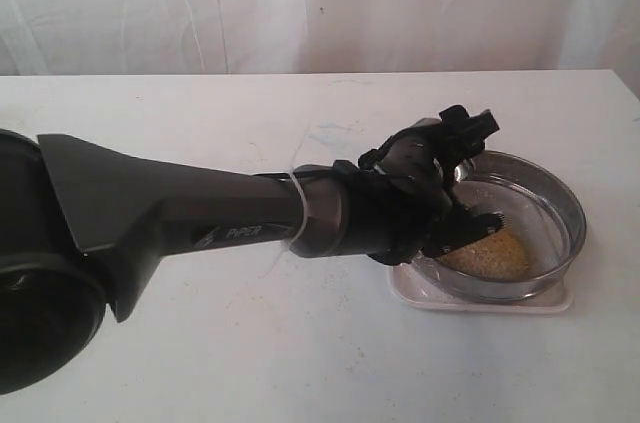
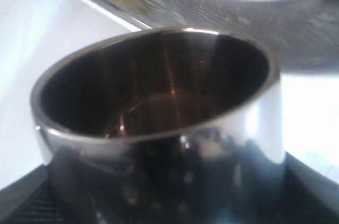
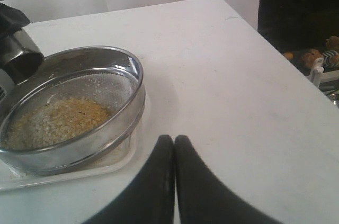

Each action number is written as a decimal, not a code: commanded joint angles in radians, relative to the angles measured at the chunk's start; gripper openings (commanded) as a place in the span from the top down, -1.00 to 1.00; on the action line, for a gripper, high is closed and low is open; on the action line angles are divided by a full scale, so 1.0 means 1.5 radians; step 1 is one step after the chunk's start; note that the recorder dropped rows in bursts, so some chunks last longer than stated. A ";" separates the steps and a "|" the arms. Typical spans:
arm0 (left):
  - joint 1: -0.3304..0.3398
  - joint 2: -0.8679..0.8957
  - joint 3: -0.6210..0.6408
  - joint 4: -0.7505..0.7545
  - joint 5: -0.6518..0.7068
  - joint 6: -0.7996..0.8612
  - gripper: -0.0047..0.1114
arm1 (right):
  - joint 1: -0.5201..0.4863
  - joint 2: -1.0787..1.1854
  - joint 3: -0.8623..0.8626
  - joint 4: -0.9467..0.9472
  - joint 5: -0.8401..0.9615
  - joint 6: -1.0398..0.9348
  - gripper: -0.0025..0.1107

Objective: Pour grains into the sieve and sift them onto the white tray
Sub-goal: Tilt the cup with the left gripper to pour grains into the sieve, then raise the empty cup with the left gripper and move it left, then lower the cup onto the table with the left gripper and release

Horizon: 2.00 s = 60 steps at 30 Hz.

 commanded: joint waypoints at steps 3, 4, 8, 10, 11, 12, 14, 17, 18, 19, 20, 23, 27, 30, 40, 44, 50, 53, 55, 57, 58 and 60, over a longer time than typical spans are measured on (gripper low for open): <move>-0.003 -0.012 -0.003 0.016 -0.031 -0.302 0.92 | -0.003 -0.003 0.001 -0.002 -0.008 0.001 0.96; -0.003 -0.015 -0.003 0.016 -0.032 -0.335 0.92 | -0.003 -0.003 0.001 -0.002 -0.008 0.001 0.96; -0.003 -0.043 -0.003 0.016 -0.070 -0.478 0.92 | -0.003 -0.003 0.001 -0.002 -0.008 0.001 0.96; 0.001 -0.083 -0.003 0.016 -0.161 -0.550 0.92 | -0.003 -0.003 0.001 -0.002 -0.008 0.001 0.96; 0.007 -0.108 -0.003 0.016 -0.199 -0.597 0.92 | -0.003 -0.003 0.001 -0.002 -0.008 0.001 0.96; 0.011 -0.121 -0.003 0.016 -0.210 -0.638 0.92 | -0.003 -0.003 0.001 -0.002 -0.008 0.001 0.96; 0.027 -0.160 0.014 0.013 -0.215 -0.738 0.92 | -0.003 -0.003 0.001 -0.002 -0.008 0.001 0.96; 0.067 -0.227 0.091 0.011 -0.298 -0.881 0.92 | -0.003 -0.003 0.001 -0.002 -0.008 0.001 0.96; 0.088 -0.250 0.130 0.005 -0.326 -0.911 0.92 | -0.003 -0.003 0.001 -0.002 -0.008 0.001 0.96; 0.108 -0.269 0.169 -0.007 -0.333 -0.922 0.92 | -0.003 -0.003 0.001 -0.002 -0.008 0.001 0.96; 0.131 -0.293 0.215 -0.037 -0.336 -0.929 0.92 | -0.003 -0.003 0.001 -0.002 -0.008 0.001 0.96; 0.215 -0.359 0.308 -0.096 -0.396 -0.923 0.92 | -0.003 -0.003 0.001 -0.002 -0.008 0.001 0.96; 0.366 -0.415 0.405 -0.357 -0.634 -0.750 0.92 | -0.003 -0.003 0.001 -0.002 -0.008 0.001 0.96; 0.475 -0.418 0.499 -0.549 -0.818 -0.673 0.92 | -0.003 -0.003 0.001 -0.002 -0.008 0.001 0.96; 0.588 -0.387 0.675 -0.609 -0.922 -0.338 0.92 | -0.003 -0.003 0.001 -0.002 -0.008 0.001 0.96; 0.588 -0.344 0.656 -0.676 -0.933 -0.397 0.92 | -0.003 -0.003 0.001 -0.002 -0.008 0.001 0.96; 0.588 -0.263 0.604 -0.815 -0.903 -0.512 0.92 | -0.003 -0.003 0.001 -0.002 -0.008 0.001 0.96; 0.588 -0.225 0.579 -0.796 -0.904 -0.512 0.92 | -0.003 -0.003 0.001 -0.002 -0.008 0.001 0.96; 0.588 -0.202 0.565 -0.773 -0.905 -0.512 0.92 | -0.003 -0.003 0.001 -0.002 -0.008 0.001 0.96; 0.588 -0.178 0.551 -0.744 -0.913 -0.512 0.92 | -0.003 -0.003 0.001 -0.002 -0.008 0.001 0.96; 0.588 -0.169 0.545 -0.732 -0.920 -0.511 0.92 | -0.003 -0.003 0.001 -0.002 -0.008 0.001 0.96; 0.588 -0.149 0.536 -0.699 -0.948 -0.506 0.92 | -0.003 -0.003 0.001 -0.002 -0.008 0.001 0.96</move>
